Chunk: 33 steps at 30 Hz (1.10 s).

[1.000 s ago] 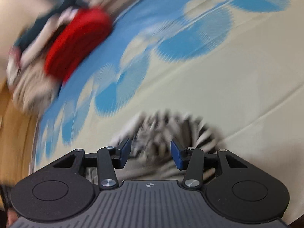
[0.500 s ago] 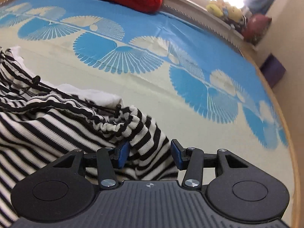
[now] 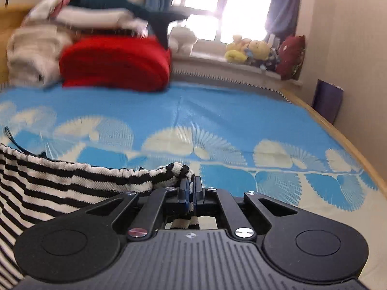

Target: Fold small clothes

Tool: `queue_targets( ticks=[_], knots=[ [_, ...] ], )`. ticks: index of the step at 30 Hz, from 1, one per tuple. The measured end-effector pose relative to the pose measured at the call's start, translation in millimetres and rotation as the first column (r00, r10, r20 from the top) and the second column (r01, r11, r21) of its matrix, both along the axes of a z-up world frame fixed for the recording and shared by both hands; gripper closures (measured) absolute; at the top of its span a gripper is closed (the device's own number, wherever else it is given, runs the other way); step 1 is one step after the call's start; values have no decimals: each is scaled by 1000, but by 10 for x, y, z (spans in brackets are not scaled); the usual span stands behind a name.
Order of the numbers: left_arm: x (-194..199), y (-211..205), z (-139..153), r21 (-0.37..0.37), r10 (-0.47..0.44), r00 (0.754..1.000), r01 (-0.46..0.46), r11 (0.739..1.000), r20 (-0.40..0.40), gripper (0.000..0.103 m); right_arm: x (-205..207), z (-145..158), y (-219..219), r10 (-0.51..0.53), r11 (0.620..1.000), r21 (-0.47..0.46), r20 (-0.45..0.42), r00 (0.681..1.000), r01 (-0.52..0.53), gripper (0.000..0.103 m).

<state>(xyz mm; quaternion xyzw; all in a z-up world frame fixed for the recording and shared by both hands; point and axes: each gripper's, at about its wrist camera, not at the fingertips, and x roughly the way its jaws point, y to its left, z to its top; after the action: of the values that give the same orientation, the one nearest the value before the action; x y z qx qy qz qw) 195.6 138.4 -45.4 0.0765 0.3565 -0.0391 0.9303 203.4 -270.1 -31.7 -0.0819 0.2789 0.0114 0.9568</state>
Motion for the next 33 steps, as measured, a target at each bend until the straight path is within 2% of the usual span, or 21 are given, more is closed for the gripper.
queue_targets(
  ticks=[2, 5, 6, 7, 8, 9, 10, 11, 12, 13, 14, 15, 16, 18, 21, 27, 31, 33],
  knots=[
    [101, -18, -53, 4, 7, 1000, -7, 1000, -16, 100, 107, -66, 62, -16, 1000, -19, -24, 1000, 16, 101],
    [271, 8, -166, -38, 26, 997, -29, 999, -75, 96, 269, -204, 123, -56, 996, -77, -77, 995, 50, 101],
    [288, 28, -250, -52, 37, 992, -44, 998, -121, 92, 323, -277, 130, -71, 994, -94, -105, 992, 61, 101],
    [345, 39, -330, -64, 44, 982, -57, 996, -186, 91, 381, -382, 135, -82, 991, -113, -153, 985, 65, 100],
    [374, 61, -422, -69, 49, 968, -68, 995, -244, 88, 432, -504, 141, -81, 991, -123, -222, 972, 55, 96],
    [404, 77, -492, -64, 59, 952, -82, 995, -302, 88, 481, -631, 124, -80, 993, -110, -313, 946, 48, 92],
    [398, 106, -501, -74, 63, 945, -91, 993, -320, 88, 508, -727, 79, -80, 996, -66, -396, 915, 59, 89],
    [372, 141, -461, -106, 56, 947, -94, 990, -317, 88, 494, -729, 21, -84, 996, -18, -415, 906, 84, 89],
    [340, 199, -402, -153, 46, 950, -97, 983, -309, 85, 462, -664, -30, -91, 994, 16, -398, 913, 106, 88],
    [305, 256, -346, -197, 39, 952, -103, 975, -304, 72, 421, -586, -81, -93, 991, 52, -381, 920, 122, 82],
    [255, 304, -313, -229, 34, 951, -108, 967, -306, 55, 382, -514, -139, -91, 986, 93, -369, 925, 135, 71],
    [198, 365, -294, -262, 24, 946, -114, 958, -322, 47, 332, -444, -203, -83, 980, 141, -363, 928, 143, 65],
    [152, 401, -295, -281, 9, 937, -114, 953, -349, 47, 266, -386, -267, -72, 971, 187, -362, 929, 148, 56],
    [63, 407, -294, -288, -25, 919, -97, 953, -393, 47, 154, -323, -389, -43, 959, 245, -380, 924, 146, 55],
    [-162, 415, -296, -253, -95, 908, -13, 967, -408, 47, -43, -288, -542, 30, 951, 292, -422, 906, 105, 55],
    [-551, 636, -522, -279, -176, 838, 30, 960, -516, 47, -568, -469, -748, 152, 942, 331, -574, 804, 59, 53],
    [-820, 671, -614, -280, -228, 795, 76, 957, -562, 47, -859, -570, -788, 232, 928, 371, -632, 739, 27, 48],
    [-904, 659, -646, -271, -238, 781, 92, 958, -577, 47, -947, -620, -773, 239, 936, 353, -654, 718, 9, 47]
  ],
)
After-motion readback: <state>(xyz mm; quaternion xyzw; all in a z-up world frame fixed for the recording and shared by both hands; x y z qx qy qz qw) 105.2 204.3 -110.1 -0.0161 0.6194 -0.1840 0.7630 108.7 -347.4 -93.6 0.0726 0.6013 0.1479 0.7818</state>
